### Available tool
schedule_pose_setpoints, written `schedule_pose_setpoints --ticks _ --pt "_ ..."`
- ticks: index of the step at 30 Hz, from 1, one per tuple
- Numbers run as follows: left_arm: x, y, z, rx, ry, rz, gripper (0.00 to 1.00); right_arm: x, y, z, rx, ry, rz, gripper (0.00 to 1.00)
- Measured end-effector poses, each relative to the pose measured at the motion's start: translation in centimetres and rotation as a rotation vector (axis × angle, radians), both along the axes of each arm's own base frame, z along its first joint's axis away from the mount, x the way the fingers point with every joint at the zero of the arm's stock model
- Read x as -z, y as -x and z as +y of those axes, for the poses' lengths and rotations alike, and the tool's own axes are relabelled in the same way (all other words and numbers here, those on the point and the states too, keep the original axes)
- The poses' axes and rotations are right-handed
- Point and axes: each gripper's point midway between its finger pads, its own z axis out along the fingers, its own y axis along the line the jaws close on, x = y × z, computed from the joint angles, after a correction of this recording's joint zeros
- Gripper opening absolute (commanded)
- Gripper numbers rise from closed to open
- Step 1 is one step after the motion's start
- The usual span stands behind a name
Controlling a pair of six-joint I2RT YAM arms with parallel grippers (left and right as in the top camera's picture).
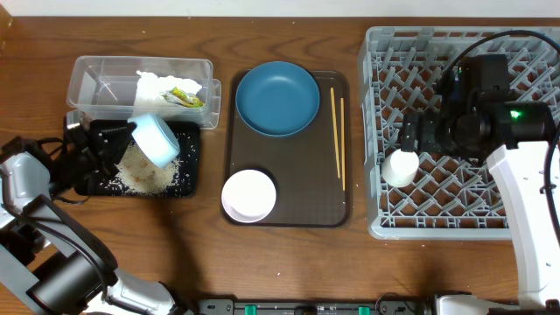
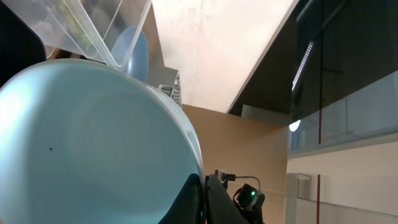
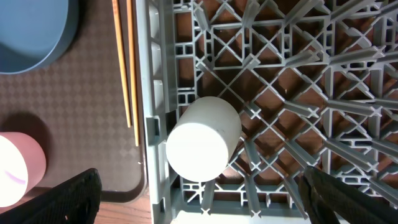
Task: Sort waste into correct bins and load items into the dishwasher rack
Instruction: 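Carry the rice bowl left and tip the rice onto the black tray, then return the empty light-blue bowl to the brown tray with left gripper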
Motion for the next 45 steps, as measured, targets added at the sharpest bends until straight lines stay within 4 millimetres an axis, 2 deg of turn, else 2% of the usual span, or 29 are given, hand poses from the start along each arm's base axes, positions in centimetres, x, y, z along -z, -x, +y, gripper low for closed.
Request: schedule_pose_setpoints --ticks 6,10,14,17,21,26,30,35,38,41,45 --pt "-0.1 0.5 -0.4 0.001 0.046 0.050 0.06 0.0 0.0 0.0 0.000 0.000 0.000 0.99" --pt "-0.2 0.5 -0.6 0.010 0.009 0.008 0.06 0.0 0.0 0.0 0.000 0.000 -0.002 0.99" --pt "-1.1 0.4 -2.4 0.060 -0.052 -0.062 0.06 -0.1 -0.2 0.0 0.000 0.000 -0.010 0.99" --pt "-2.9 0.5 -5.7 0.156 -0.141 -0.165 0.06 -0.2 -0.4 0.0 -0.001 -0.002 -0.017 0.99" --pt "-4.9 0.7 -11.9 0.340 -0.312 -0.320 0.06 -0.2 -0.5 0.2 -0.004 -0.011 -0.024 0.99" --pt "-4.9 1.2 -20.1 0.552 -0.540 -0.414 0.06 -0.2 -0.5 0.3 -0.006 -0.017 -0.024 0.99" --pt "-2.7 3.0 -27.0 0.710 -0.712 -0.411 0.06 -0.2 -0.5 0.3 -0.006 -0.017 -0.024 0.99" --pt "0.6 6.0 -32.7 0.835 -0.902 -0.377 0.06 -0.3 -0.5 0.3 -0.006 -0.017 -0.024 0.99" --pt "3.2 7.6 -35.4 0.900 -1.039 -0.373 0.06 -0.3 -0.5 0.3 -0.006 -0.017 -0.024 0.99" --pt "5.9 8.3 -36.5 0.924 -1.190 -0.356 0.06 -0.3 -0.5 0.3 -0.006 -0.017 -0.024 0.99" --pt "8.9 8.0 -36.4 0.925 -1.367 -0.332 0.06 -0.3 -0.5 0.3 -0.006 -0.017 -0.024 0.99"
